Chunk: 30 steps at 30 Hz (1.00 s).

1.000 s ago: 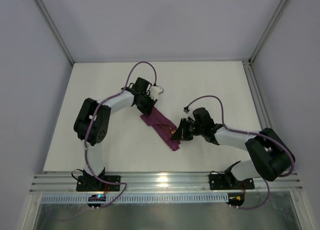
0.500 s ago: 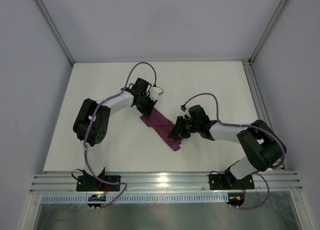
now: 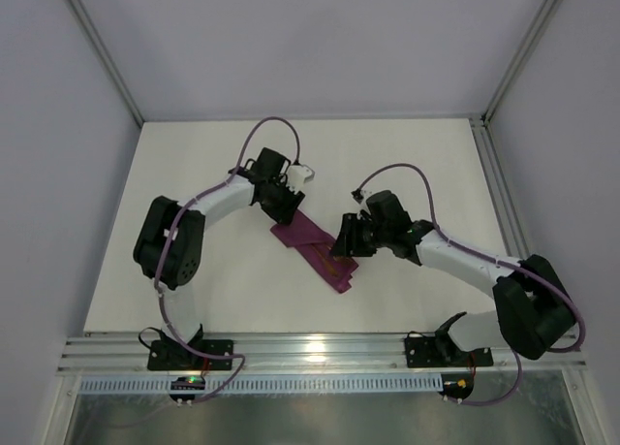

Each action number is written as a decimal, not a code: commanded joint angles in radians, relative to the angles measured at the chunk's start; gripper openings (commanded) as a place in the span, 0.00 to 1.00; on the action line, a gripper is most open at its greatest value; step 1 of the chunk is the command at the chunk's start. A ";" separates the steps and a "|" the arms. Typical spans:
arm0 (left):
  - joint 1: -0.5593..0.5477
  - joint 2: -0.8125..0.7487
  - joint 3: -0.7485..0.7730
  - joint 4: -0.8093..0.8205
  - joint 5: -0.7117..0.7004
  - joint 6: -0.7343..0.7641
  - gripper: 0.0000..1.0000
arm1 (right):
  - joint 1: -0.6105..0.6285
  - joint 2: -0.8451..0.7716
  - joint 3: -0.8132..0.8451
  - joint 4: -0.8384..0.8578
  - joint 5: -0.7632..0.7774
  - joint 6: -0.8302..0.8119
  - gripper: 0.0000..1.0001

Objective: Fold the napkin into a case and place the utensils inside
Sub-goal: Stuff the knife into the folded napkin, then place the smaller-rectangle-folded-napkin at the corner of the board.

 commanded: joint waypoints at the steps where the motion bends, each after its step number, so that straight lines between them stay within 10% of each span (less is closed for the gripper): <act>1: 0.019 -0.119 0.005 0.009 -0.004 -0.002 0.47 | 0.006 -0.097 0.069 -0.135 0.062 -0.077 0.47; 15: 0.025 0.148 0.227 -0.157 0.109 0.036 0.53 | -0.004 -0.327 -0.003 -0.249 0.144 -0.117 0.47; 30: 0.026 0.215 0.250 -0.138 0.091 -0.050 0.09 | -0.020 -0.405 -0.052 -0.273 0.168 -0.106 0.46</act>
